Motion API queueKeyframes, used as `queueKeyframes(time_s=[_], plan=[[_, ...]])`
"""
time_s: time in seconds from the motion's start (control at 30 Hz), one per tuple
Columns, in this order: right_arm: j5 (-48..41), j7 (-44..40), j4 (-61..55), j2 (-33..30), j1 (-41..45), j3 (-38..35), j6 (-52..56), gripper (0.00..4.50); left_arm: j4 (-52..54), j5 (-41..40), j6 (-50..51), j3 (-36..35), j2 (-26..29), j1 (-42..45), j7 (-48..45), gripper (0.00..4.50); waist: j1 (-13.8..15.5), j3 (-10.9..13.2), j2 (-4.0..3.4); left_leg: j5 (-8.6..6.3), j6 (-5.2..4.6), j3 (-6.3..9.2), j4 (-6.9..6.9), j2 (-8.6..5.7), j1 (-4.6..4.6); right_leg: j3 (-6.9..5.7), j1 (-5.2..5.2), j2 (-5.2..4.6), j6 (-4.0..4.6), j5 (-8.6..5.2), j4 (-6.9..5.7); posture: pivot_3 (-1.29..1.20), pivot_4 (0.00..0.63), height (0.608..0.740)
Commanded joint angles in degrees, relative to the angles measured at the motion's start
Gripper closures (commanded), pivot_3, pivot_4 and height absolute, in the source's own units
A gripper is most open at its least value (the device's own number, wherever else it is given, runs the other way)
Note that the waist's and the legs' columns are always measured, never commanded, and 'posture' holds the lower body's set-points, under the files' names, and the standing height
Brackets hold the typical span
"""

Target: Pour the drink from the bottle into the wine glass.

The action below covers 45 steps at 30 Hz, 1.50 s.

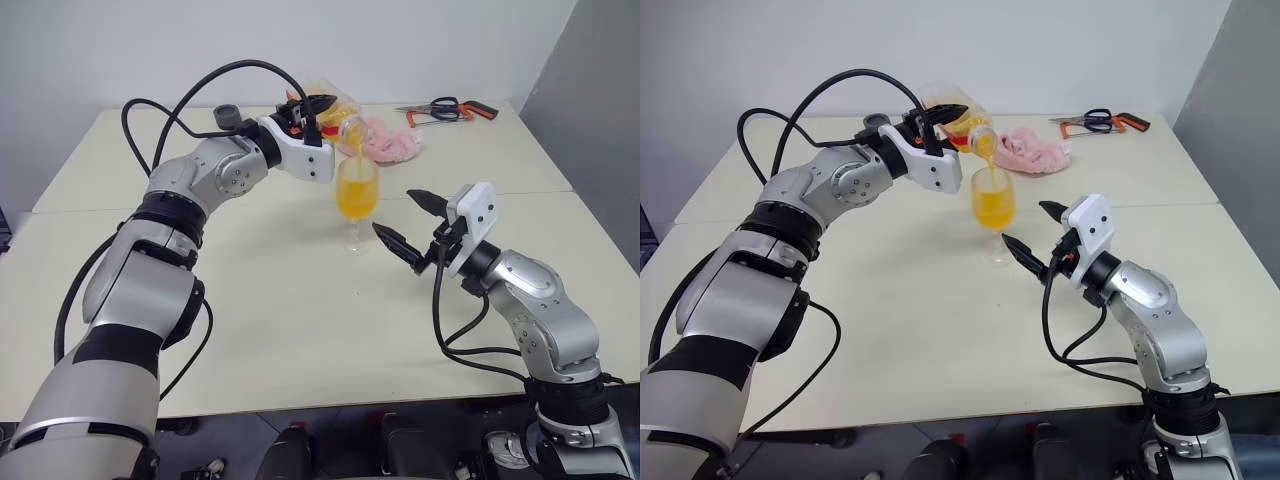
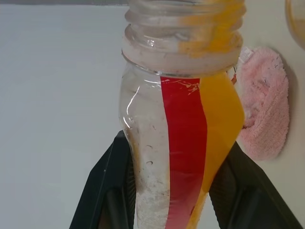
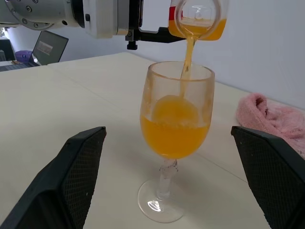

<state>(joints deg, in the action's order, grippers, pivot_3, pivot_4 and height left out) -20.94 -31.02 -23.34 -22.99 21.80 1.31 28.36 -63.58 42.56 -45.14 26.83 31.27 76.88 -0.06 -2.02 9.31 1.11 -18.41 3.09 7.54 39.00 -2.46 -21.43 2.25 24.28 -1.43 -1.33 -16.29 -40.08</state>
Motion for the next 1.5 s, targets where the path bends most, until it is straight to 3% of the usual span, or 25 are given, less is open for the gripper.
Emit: queueKeyframes(time_s=[0.03,1.13,1.5], plan=[[-0.6,0.1,-1.6,0.0,0.5,-0.5,-0.4,0.00,0.5,-0.1,-0.2,-0.5,0.9,3.0,1.5,2.86,0.0,0.0,0.00,0.00,0.00,0.00,0.00,0.00,0.00,0.00,0.00,0.00,0.00,0.00,0.00,0.00,0.150,0.740],[-0.5,0.2,-1.9,0.4,0.4,-0.2,-0.3,0.00,0.2,0.0,-0.1,-0.4,0.7,3.3,1.6,2.86,0.0,0.0,0.00,0.00,0.00,0.00,0.00,0.00,0.00,0.00,0.00,0.00,0.00,0.00,-0.01,0.00,0.150,0.740],[-0.1,0.3,-1.8,0.7,0.7,-0.3,-1.2,0.00,-0.6,-7.5,2.0,-3.6,-2.0,1.5,-4.7,2.86,0.0,0.0,0.00,0.00,0.00,0.00,0.01,0.00,0.00,0.00,0.00,0.00,0.00,0.00,-0.01,0.00,0.150,0.740]])
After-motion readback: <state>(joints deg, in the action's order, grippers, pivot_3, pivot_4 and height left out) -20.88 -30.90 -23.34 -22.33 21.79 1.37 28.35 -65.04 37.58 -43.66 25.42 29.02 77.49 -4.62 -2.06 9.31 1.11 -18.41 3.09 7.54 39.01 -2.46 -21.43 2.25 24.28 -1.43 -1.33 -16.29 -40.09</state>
